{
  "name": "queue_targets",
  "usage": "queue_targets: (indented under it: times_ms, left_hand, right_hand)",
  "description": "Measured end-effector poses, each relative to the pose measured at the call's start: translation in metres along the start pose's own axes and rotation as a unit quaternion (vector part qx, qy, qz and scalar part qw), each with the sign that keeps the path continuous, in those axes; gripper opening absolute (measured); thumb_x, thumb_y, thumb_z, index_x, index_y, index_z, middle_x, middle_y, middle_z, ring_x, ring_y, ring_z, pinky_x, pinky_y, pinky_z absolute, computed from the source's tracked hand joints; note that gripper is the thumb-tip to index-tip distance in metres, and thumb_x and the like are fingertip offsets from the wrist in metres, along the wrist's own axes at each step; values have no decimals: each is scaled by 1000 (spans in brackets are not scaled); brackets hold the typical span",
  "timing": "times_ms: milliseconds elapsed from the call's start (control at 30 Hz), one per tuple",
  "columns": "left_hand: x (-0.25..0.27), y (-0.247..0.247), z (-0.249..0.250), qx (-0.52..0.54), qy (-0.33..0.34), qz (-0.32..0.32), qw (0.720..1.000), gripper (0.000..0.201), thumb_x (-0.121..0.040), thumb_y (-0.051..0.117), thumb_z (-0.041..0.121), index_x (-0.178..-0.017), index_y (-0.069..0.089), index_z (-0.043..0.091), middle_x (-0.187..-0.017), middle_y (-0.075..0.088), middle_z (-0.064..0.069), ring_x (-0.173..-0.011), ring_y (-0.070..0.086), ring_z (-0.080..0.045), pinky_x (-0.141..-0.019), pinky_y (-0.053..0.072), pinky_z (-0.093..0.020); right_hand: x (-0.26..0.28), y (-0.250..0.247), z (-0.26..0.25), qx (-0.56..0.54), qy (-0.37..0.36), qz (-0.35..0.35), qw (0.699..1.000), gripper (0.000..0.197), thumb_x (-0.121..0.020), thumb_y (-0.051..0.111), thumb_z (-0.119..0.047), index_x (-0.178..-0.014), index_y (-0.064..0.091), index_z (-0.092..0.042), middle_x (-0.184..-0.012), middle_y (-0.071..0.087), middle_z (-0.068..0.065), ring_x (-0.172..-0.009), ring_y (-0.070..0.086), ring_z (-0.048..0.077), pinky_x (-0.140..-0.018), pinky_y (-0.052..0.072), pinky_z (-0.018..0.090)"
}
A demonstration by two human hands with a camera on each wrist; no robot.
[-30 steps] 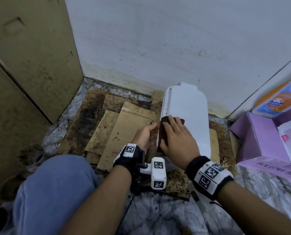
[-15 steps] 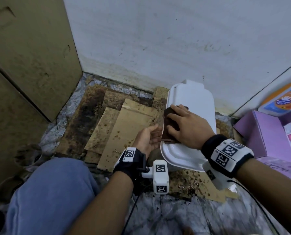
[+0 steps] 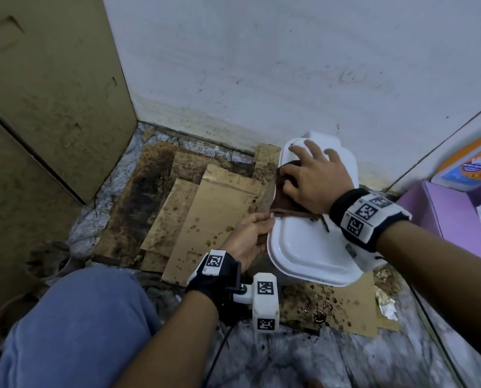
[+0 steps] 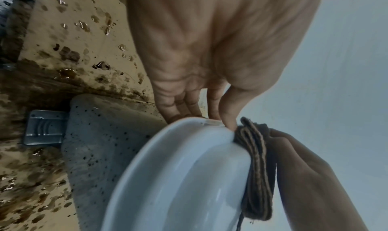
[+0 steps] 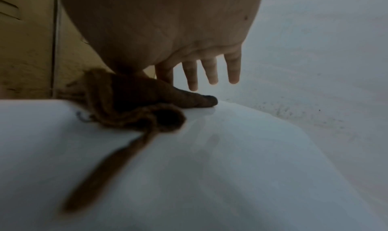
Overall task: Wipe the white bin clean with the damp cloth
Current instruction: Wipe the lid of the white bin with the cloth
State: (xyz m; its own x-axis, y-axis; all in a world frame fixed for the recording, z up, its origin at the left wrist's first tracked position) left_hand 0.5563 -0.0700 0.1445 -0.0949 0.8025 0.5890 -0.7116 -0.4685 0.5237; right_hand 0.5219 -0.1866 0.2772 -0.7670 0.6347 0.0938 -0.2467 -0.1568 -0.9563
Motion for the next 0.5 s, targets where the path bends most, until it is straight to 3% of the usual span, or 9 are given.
queue_targets:
  times_ms: [100,200,267,433,500]
  left_hand:
    - [-3,-1,0,-4,-1,1,1000,17,-98,53,6,-113,58,9,-93,66,-5,-79,60,-16,-69,51,-27]
    - [-4,-2,0,2,-8,4,1000,13,-97,52,2,-106,58,10,-90,64,-5,-76,59,-16,-61,51,-25]
    - [-3,-1,0,9,-14,-4,1000,13,-96,51,1,-103,58,10,-87,65,-6,-74,60,-17,-57,52,-25]
    - [1,1,-1,19,-24,-28,999,25,-100,46,5,-122,56,5,-82,65,-3,-66,63,-14,-58,54,-26]
    - [3,3,-4,15,-33,-36,999,21,-101,44,5,-118,57,5,-84,65,-4,-68,63,-14,-58,55,-25]
  right_hand:
    - [-10,-2,3,24,-5,-17,1000,44,-81,34,-46,-107,67,-31,-124,52,8,-118,42,34,-92,35,49]
    - [1,-1,-7,38,-37,-19,998,43,-81,31,-45,-104,64,-32,-110,53,8,-105,46,34,-83,38,45]
    - [18,2,-18,34,-67,-22,997,41,-81,30,-45,-103,62,-32,-109,52,6,-102,46,32,-80,37,44]
    - [53,1,-34,28,-134,-6,991,34,-85,33,-43,-104,59,-33,-111,51,4,-98,45,29,-78,38,44]
    - [53,0,-30,38,-137,1,990,34,-85,33,-42,-104,60,-33,-110,52,5,-97,46,30,-79,37,44]
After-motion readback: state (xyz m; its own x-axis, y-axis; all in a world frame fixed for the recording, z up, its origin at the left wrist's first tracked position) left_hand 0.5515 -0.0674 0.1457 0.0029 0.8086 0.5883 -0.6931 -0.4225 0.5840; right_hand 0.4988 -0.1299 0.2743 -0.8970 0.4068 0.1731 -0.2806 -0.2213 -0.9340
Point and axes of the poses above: each hand's wrist, its own x-axis away from the middle knuckle, its own y-axis out of the palm, z = x × y, the point moved 8 cm from there along -x, towards the middle knuckle
